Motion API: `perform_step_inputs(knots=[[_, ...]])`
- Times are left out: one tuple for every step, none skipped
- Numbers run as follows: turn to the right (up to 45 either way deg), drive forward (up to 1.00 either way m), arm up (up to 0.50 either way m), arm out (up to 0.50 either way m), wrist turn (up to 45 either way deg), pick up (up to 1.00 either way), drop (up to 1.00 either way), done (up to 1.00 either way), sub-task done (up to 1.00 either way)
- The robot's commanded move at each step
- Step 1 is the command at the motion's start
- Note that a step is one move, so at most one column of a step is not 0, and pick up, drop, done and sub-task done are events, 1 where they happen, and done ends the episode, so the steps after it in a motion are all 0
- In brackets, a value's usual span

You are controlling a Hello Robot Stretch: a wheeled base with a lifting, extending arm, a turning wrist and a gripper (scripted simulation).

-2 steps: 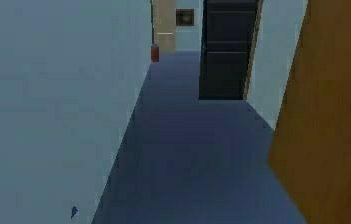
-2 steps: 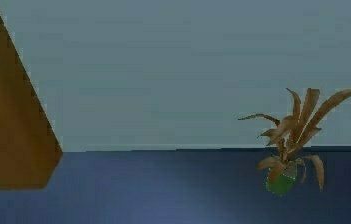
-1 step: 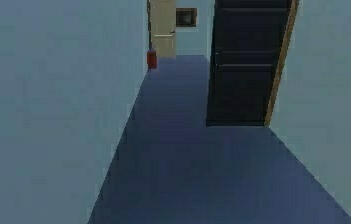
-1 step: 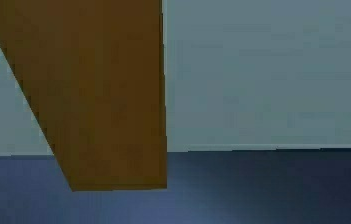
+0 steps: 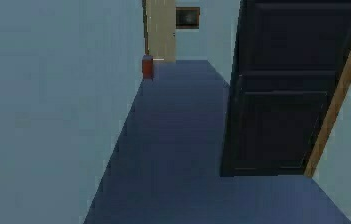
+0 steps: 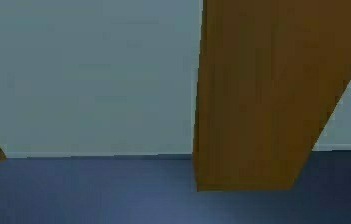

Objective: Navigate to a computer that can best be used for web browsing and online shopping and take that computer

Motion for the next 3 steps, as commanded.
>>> perform_step_inputs(knots=[[0.0,1.0,0.0,0.0,0.0,0.0,0.0,0.0,0.0],[0.0,0.8,0.0,0.0,0.0,0.0,0.0,0.0,0.0],[3.0,0.0,0.0,0.0,0.0,0.0,0.0,0.0,0.0]])
